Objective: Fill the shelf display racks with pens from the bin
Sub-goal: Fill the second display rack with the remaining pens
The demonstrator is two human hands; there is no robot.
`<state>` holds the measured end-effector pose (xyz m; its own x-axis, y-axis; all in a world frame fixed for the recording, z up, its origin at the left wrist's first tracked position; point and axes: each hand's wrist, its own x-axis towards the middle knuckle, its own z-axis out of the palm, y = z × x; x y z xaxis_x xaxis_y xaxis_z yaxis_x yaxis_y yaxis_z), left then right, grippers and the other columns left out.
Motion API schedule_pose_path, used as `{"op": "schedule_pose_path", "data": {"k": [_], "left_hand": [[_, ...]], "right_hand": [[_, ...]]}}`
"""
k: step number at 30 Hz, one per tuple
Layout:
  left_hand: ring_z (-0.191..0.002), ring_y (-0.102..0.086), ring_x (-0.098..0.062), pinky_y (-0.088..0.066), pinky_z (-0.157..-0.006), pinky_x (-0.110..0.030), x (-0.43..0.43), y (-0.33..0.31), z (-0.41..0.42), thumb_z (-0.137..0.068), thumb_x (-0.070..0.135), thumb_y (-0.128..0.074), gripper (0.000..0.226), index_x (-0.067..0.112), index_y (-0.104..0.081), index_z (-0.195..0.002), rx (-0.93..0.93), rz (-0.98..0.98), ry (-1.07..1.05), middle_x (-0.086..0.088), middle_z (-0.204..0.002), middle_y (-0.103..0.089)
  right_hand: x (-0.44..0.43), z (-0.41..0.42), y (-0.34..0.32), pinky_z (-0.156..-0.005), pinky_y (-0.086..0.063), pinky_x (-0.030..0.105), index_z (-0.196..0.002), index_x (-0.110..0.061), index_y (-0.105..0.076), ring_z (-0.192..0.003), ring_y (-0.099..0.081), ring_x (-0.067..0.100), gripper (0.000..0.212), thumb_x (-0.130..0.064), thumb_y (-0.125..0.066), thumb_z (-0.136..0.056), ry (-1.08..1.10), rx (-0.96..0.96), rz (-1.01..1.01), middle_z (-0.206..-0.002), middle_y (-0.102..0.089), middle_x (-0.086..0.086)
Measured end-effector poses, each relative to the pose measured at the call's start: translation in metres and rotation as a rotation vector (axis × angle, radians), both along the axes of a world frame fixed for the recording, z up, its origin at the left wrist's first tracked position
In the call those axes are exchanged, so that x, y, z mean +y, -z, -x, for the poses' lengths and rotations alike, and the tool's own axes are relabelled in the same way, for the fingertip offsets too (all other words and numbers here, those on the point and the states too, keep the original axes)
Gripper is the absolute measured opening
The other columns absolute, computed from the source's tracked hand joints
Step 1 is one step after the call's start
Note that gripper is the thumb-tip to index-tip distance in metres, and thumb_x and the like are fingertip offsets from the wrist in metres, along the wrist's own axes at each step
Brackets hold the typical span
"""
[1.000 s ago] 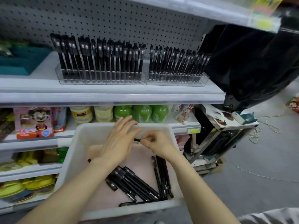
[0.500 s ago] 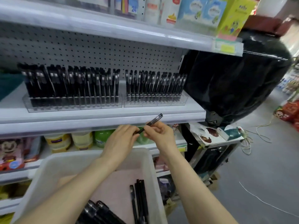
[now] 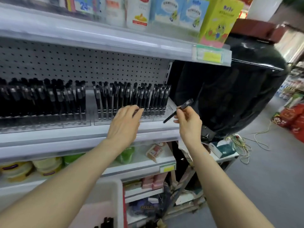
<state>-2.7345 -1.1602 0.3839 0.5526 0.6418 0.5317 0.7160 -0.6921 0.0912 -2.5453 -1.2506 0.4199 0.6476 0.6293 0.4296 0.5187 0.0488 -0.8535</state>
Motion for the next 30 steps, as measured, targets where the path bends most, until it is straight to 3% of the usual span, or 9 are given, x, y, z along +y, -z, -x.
{"op": "schedule_pose_path", "data": {"k": [3, 7, 9, 12, 17, 19, 24, 30], "left_hand": [[-0.134, -0.037, -0.028, -0.028, -0.116, -0.043, 0.007, 0.008, -0.008, -0.096, 0.022, -0.056, 0.056, 0.013, -0.037, -0.148, 0.016, 0.011, -0.058, -0.008, -0.147, -0.042], [-0.126, -0.043, -0.027, -0.033, -0.113, -0.045, 0.012, 0.019, -0.008, -0.094, 0.020, -0.057, 0.052, 0.012, -0.044, -0.144, -0.003, -0.015, -0.065, -0.008, -0.138, -0.050], [-0.122, -0.045, -0.027, -0.036, -0.110, -0.045, 0.014, 0.021, -0.008, -0.093, 0.019, -0.057, 0.050, 0.010, -0.046, -0.142, -0.008, -0.038, -0.060, -0.008, -0.134, -0.052], [-0.119, -0.048, -0.027, -0.038, -0.108, -0.046, 0.014, 0.021, -0.009, -0.091, 0.015, -0.059, 0.050, 0.009, -0.049, -0.139, -0.030, -0.064, -0.056, -0.009, -0.130, -0.055], [-0.121, -0.046, -0.024, -0.034, -0.112, -0.044, 0.015, 0.024, -0.009, -0.093, 0.018, -0.057, 0.049, 0.012, -0.049, -0.141, -0.039, -0.067, -0.069, -0.006, -0.131, -0.055], [-0.121, -0.045, -0.023, -0.033, -0.112, -0.043, 0.014, 0.025, -0.009, -0.093, 0.018, -0.056, 0.049, 0.013, -0.048, -0.141, -0.036, -0.064, -0.073, -0.005, -0.132, -0.055], [-0.123, -0.045, -0.022, -0.030, -0.113, -0.042, 0.013, 0.024, -0.008, -0.093, 0.020, -0.054, 0.050, 0.014, -0.046, -0.143, -0.033, -0.051, -0.070, -0.004, -0.133, -0.053], [-0.129, -0.042, -0.023, -0.026, -0.116, -0.041, 0.011, 0.021, -0.005, -0.095, 0.022, -0.051, 0.051, 0.014, -0.042, -0.145, -0.035, -0.004, -0.043, -0.004, -0.139, -0.049]], "right_hand": [[0.019, -0.024, -0.016, -0.073, -0.057, 0.037, -0.093, -0.009, -0.063, -0.066, -0.066, 0.005, 0.020, -0.025, -0.053, -0.099, 0.035, -0.086, -0.028, -0.078, -0.068, -0.002], [0.050, -0.041, -0.032, -0.073, -0.055, 0.045, -0.091, -0.012, -0.061, -0.074, -0.067, 0.022, 0.018, -0.025, -0.052, -0.098, 0.045, -0.167, -0.017, -0.079, -0.068, 0.003], [0.064, -0.045, -0.035, -0.068, -0.054, 0.042, -0.094, -0.012, -0.062, -0.071, -0.065, 0.022, 0.018, -0.026, -0.051, -0.098, 0.037, -0.211, 0.030, -0.077, -0.066, 0.003], [0.079, -0.047, -0.030, -0.053, -0.038, 0.029, -0.094, -0.006, -0.060, -0.062, -0.053, 0.021, 0.020, -0.023, -0.051, -0.100, 0.015, -0.294, 0.140, -0.072, -0.061, 0.006], [0.093, -0.048, -0.007, -0.057, -0.038, 0.027, -0.117, -0.005, -0.062, -0.072, -0.055, 0.024, 0.026, -0.022, -0.052, -0.100, -0.038, -0.284, 0.291, -0.094, -0.066, 0.012], [0.094, -0.047, -0.001, -0.054, -0.034, 0.026, -0.116, -0.006, -0.062, -0.067, -0.051, 0.023, 0.024, -0.021, -0.052, -0.100, -0.022, -0.279, 0.304, -0.087, -0.061, 0.010], [0.094, -0.044, 0.002, -0.064, -0.033, 0.027, -0.106, -0.002, -0.064, -0.070, -0.048, 0.023, 0.021, -0.019, -0.053, -0.099, -0.005, -0.281, 0.258, -0.079, -0.055, 0.007], [0.088, -0.038, 0.002, -0.067, -0.041, 0.033, -0.107, -0.002, -0.065, -0.080, -0.059, 0.033, 0.021, -0.017, -0.054, -0.098, 0.029, -0.324, 0.351, -0.093, -0.066, 0.018]]}}
